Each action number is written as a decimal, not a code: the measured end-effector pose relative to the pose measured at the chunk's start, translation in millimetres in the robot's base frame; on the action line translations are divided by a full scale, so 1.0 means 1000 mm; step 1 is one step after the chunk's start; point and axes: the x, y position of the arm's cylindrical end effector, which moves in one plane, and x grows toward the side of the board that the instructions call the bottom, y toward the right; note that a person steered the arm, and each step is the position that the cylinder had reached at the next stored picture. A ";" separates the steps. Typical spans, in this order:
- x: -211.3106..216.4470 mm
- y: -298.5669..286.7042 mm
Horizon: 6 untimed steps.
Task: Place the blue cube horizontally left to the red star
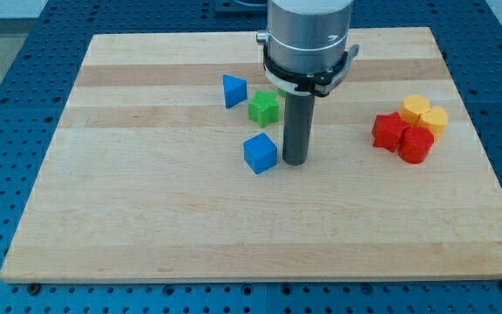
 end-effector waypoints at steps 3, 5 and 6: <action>0.019 -0.059; 0.033 -0.074; 0.032 -0.084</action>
